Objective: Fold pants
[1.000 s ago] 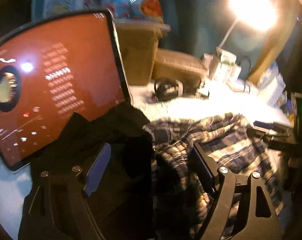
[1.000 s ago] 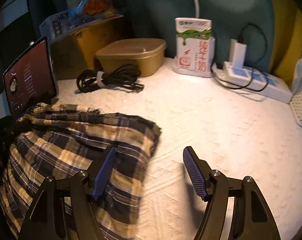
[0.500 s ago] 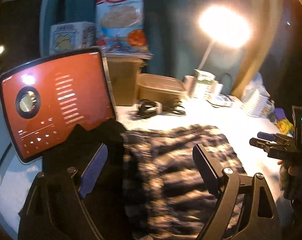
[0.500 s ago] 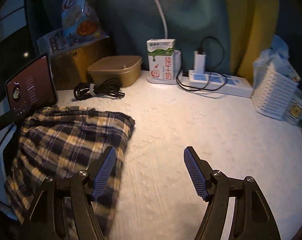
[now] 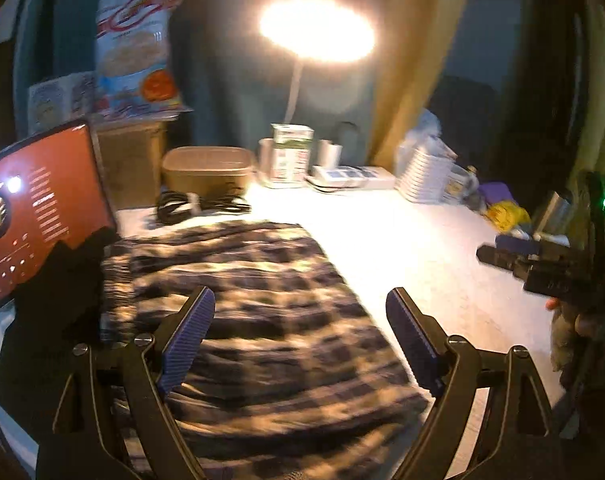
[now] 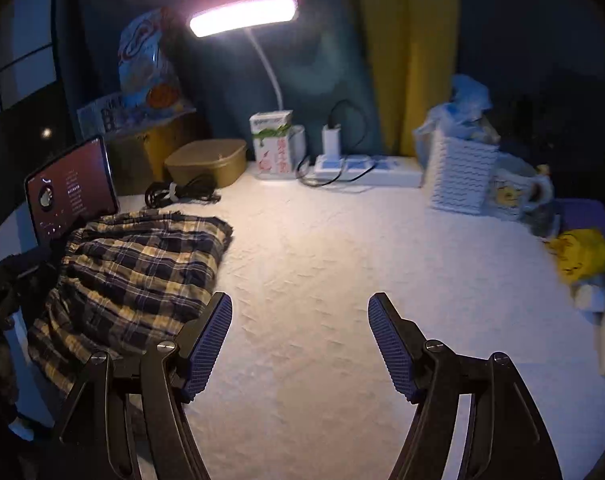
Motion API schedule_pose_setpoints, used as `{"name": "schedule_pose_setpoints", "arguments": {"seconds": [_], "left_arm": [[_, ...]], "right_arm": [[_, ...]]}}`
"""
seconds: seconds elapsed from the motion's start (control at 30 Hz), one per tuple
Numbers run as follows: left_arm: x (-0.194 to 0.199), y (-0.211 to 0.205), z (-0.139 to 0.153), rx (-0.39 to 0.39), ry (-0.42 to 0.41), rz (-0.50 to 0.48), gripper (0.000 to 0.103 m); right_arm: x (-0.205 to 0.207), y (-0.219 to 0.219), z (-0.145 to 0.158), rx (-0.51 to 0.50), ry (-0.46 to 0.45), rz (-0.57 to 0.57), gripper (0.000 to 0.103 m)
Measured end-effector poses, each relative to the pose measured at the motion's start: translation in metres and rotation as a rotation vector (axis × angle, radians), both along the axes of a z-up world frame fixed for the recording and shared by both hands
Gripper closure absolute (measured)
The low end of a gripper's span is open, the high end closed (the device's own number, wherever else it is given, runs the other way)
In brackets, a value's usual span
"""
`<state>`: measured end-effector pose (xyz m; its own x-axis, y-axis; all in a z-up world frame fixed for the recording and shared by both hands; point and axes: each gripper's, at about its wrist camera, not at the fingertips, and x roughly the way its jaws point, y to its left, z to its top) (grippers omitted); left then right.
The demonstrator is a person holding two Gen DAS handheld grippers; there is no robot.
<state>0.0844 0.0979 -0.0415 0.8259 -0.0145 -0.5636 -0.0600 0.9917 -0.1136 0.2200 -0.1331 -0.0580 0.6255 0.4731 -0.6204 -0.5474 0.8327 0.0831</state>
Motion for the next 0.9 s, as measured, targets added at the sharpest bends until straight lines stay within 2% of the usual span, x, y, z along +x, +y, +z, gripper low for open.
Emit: {"name": "schedule_pose_setpoints", "arguments": {"seconds": [0.13,0.23,0.27,0.33,0.43,0.57,0.67,0.77,0.9], "left_arm": [[-0.007,-0.024,0.008,0.008,-0.016,-0.024,0.016],[-0.015,-0.040,0.019,0.008,-0.058,-0.034,0.016],[-0.017,-0.047,0.023,0.010,-0.074,-0.043,0.014],[-0.022,-0.059,0.032,0.022,-0.103,-0.063,0.003],[-0.029,-0.072,0.044,0.051,-0.149,-0.079,0.001],[-0.045,-0.084,0.065,0.090,-0.239,-0.063,0.001],[-0.056,-0.085,0.078,0.085,-0.295,-0.045,0.001],[-0.069,-0.085,0.087,0.091,-0.330,-0.014,0.001],[-0.083,-0.085,0.094,0.137,-0.368,0.024,0.001]], "right_arm": [[-0.021,-0.030,0.015,0.022,-0.058,-0.042,0.030],[-0.037,-0.053,0.027,0.038,-0.098,-0.074,0.030],[-0.042,-0.061,0.032,0.042,-0.117,-0.085,0.030],[-0.053,-0.073,0.041,0.048,-0.153,-0.106,0.029],[-0.068,-0.095,0.057,0.062,-0.212,-0.139,0.027],[-0.087,-0.117,0.076,0.072,-0.283,-0.178,0.022],[-0.102,-0.129,0.090,0.079,-0.330,-0.194,0.014],[-0.117,-0.137,0.101,0.087,-0.364,-0.206,0.012],[-0.135,-0.135,0.107,0.075,-0.390,-0.197,0.009]]}}
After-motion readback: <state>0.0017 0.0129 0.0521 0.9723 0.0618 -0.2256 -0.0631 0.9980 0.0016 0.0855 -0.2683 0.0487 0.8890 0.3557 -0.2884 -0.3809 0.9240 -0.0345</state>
